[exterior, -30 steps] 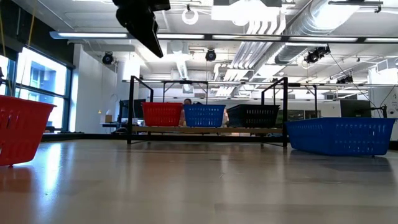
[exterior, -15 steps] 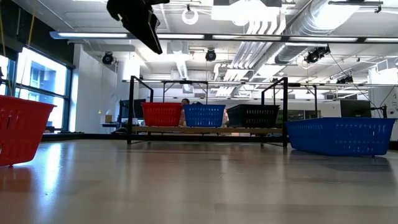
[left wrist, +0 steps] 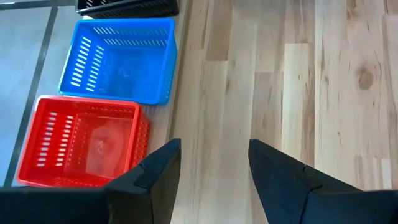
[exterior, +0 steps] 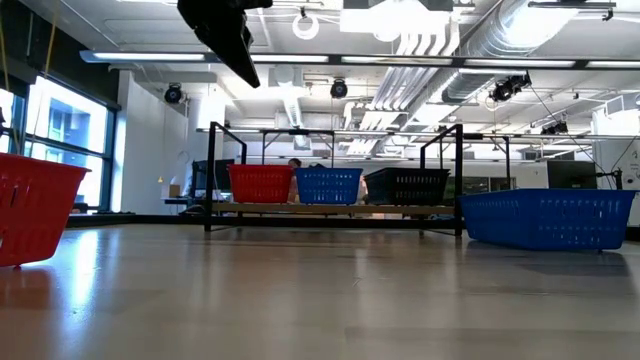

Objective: Stack baskets on shelf by color
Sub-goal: Stack the bottom blue bin on top of the blue bin on the shelf

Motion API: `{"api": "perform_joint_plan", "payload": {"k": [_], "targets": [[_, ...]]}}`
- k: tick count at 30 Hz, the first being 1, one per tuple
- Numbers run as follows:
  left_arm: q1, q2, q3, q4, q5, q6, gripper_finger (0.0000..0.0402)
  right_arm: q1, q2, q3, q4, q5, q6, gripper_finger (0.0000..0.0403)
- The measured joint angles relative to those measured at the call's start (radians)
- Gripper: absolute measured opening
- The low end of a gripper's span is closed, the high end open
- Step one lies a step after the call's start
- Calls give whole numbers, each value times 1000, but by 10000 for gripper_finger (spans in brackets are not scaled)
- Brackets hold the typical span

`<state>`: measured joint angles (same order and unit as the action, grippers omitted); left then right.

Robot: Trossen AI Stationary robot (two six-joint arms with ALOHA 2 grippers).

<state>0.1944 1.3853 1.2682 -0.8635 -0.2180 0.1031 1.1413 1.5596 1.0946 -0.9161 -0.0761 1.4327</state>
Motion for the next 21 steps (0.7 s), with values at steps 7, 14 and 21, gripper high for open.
{"api": "perform_joint_plan", "payload": {"k": [7, 14, 21], "targets": [[0, 0, 0, 0, -2, -22, 177, 14, 67, 0, 16, -5, -3, 117], [0, 0, -1, 0, -2, -22, 177, 13, 138, 0, 16, -54, -1, 117], [0, 0, -1, 0, -2, -22, 176, 9, 164, 0, 28, -116, 34, 44]]}}
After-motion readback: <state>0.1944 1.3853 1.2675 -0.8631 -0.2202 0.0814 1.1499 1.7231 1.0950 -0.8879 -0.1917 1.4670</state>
